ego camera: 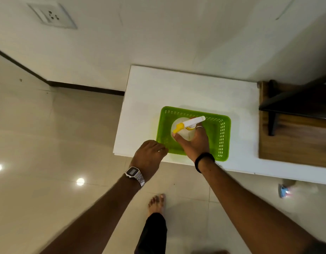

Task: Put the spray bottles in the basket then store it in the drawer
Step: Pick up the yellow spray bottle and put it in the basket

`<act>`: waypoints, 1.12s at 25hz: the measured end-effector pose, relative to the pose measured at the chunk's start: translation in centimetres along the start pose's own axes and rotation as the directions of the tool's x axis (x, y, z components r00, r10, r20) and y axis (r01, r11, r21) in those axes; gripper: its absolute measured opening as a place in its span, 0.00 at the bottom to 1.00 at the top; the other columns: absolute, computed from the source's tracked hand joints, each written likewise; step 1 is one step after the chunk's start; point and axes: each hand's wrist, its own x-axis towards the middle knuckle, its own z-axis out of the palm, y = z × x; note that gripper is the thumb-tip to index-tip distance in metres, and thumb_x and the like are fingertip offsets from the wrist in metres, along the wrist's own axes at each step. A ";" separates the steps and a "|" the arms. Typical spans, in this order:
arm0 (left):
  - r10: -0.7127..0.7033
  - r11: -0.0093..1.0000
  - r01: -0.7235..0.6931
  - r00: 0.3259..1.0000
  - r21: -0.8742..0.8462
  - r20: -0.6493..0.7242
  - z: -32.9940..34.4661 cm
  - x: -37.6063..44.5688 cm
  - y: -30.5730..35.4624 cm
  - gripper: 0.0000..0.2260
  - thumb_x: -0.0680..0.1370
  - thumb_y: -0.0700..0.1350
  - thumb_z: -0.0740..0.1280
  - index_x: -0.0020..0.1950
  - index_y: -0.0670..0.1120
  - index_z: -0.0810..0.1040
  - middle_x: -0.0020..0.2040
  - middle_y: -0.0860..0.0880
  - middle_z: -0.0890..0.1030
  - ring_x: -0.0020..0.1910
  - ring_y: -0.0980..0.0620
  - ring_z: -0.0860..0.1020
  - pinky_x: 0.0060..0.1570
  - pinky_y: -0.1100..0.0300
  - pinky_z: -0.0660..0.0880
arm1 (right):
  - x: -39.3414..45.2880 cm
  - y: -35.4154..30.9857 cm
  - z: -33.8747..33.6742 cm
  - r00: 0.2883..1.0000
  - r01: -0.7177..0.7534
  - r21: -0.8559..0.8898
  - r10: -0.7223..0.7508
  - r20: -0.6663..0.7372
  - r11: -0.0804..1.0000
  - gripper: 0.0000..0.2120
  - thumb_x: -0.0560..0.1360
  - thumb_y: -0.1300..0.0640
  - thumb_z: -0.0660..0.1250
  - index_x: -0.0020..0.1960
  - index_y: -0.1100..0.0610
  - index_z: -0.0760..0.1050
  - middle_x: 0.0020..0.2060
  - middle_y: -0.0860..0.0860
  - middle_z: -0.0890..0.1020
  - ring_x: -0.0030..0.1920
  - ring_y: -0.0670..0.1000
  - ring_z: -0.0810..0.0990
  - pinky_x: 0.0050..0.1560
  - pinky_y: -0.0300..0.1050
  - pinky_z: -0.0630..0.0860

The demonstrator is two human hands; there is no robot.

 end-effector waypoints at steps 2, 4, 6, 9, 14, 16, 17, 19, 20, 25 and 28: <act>-0.024 1.000 0.024 1.000 -0.001 -0.016 0.1 -0.6 -0.8 0.12 0.66 0.35 0.77 0.46 0.47 0.87 0.42 0.50 0.86 0.43 0.45 0.84 0.46 0.55 0.81 | 0.3 0.1 1.9 0.999 -0.032 -0.059 0.032 0.002 0.998 0.25 0.64 0.41 0.79 0.53 0.39 0.66 0.53 0.46 0.76 0.52 0.44 0.77 0.43 0.34 0.70; -0.048 0.999 0.048 0.999 -0.005 -0.013 0.0 -1.3 -1.8 0.10 0.68 0.35 0.77 0.45 0.47 0.87 0.40 0.51 0.86 0.42 0.45 0.83 0.42 0.54 0.80 | 0.7 0.4 4.2 1.000 -0.020 -0.083 0.021 0.008 0.996 0.27 0.64 0.40 0.79 0.54 0.44 0.66 0.55 0.50 0.75 0.52 0.47 0.76 0.46 0.38 0.71; -0.067 0.998 0.067 0.998 -0.015 -0.019 -0.1 -1.9 -2.7 0.10 0.68 0.35 0.76 0.45 0.47 0.87 0.40 0.51 0.86 0.42 0.45 0.83 0.40 0.53 0.80 | 1.1 0.3 6.3 0.999 0.011 -0.078 -0.008 0.039 0.997 0.27 0.65 0.40 0.79 0.55 0.46 0.68 0.55 0.51 0.77 0.53 0.49 0.77 0.48 0.40 0.73; -0.098 0.995 0.097 0.995 -0.025 -0.030 -0.5 -2.3 -4.2 0.11 0.68 0.34 0.77 0.45 0.47 0.87 0.41 0.51 0.86 0.43 0.45 0.83 0.41 0.53 0.80 | 1.8 -0.1 9.0 0.995 0.055 -0.100 -0.047 0.084 0.993 0.30 0.66 0.41 0.78 0.60 0.54 0.72 0.57 0.53 0.76 0.57 0.53 0.77 0.53 0.46 0.76; -0.113 0.994 0.112 0.993 -0.020 -0.046 -1.2 -1.9 -6.0 0.10 0.68 0.34 0.77 0.45 0.47 0.87 0.41 0.51 0.86 0.43 0.44 0.83 0.41 0.54 0.80 | 3.4 -1.3 11.4 0.991 0.126 -0.105 -0.120 0.054 0.987 0.36 0.69 0.45 0.78 0.70 0.60 0.69 0.64 0.57 0.72 0.63 0.56 0.73 0.62 0.49 0.74; -0.109 0.994 0.108 0.993 -0.020 -0.054 -1.2 -1.4 -6.5 0.09 0.69 0.35 0.76 0.45 0.47 0.87 0.41 0.50 0.86 0.43 0.44 0.83 0.42 0.54 0.79 | 4.2 -1.9 11.7 0.992 0.121 -0.112 -0.116 0.053 0.986 0.38 0.69 0.45 0.78 0.71 0.61 0.68 0.66 0.58 0.71 0.65 0.58 0.72 0.65 0.52 0.73; -0.100 0.995 0.099 0.993 -0.014 -0.062 -1.2 -1.2 -6.7 0.08 0.70 0.36 0.76 0.45 0.47 0.87 0.41 0.50 0.86 0.44 0.43 0.83 0.42 0.54 0.79 | 4.4 -2.2 11.7 0.993 0.107 -0.121 -0.100 0.057 0.987 0.40 0.68 0.45 0.78 0.72 0.61 0.67 0.67 0.59 0.71 0.67 0.58 0.71 0.66 0.53 0.72; -0.103 0.995 0.103 0.993 -0.006 -0.061 -1.3 -1.1 -6.6 0.08 0.71 0.39 0.76 0.49 0.46 0.87 0.45 0.48 0.87 0.46 0.42 0.83 0.44 0.53 0.79 | 4.1 -2.4 11.1 0.996 0.055 -0.128 -0.045 0.078 0.990 0.45 0.67 0.44 0.79 0.75 0.62 0.63 0.71 0.59 0.68 0.71 0.58 0.68 0.70 0.52 0.69; -0.123 0.992 0.123 0.991 -0.008 -0.056 -1.3 -1.4 -6.3 0.10 0.72 0.40 0.76 0.52 0.45 0.86 0.49 0.47 0.86 0.49 0.42 0.83 0.46 0.52 0.79 | 3.5 -2.4 10.4 0.996 0.036 -0.121 -0.025 0.086 0.992 0.47 0.67 0.44 0.79 0.76 0.62 0.62 0.72 0.59 0.67 0.73 0.58 0.66 0.72 0.51 0.67; -0.082 0.986 0.070 0.994 -0.151 -0.075 -1.0 -3.2 -1.0 0.09 0.78 0.41 0.67 0.58 0.44 0.81 0.51 0.46 0.82 0.48 0.42 0.79 0.46 0.48 0.77 | -2.2 -1.4 3.5 0.961 0.277 -0.124 -0.275 0.033 0.953 0.23 0.77 0.53 0.70 0.69 0.60 0.72 0.66 0.57 0.76 0.69 0.57 0.72 0.67 0.55 0.71; 0.055 0.978 -0.050 0.998 -0.204 0.019 0.6 -3.4 4.6 0.07 0.77 0.38 0.67 0.54 0.42 0.78 0.46 0.45 0.81 0.44 0.42 0.78 0.45 0.48 0.76 | -5.9 1.7 -1.5 0.907 0.421 -0.232 -0.409 0.098 0.877 0.13 0.77 0.54 0.67 0.61 0.56 0.78 0.61 0.53 0.80 0.64 0.54 0.76 0.62 0.52 0.72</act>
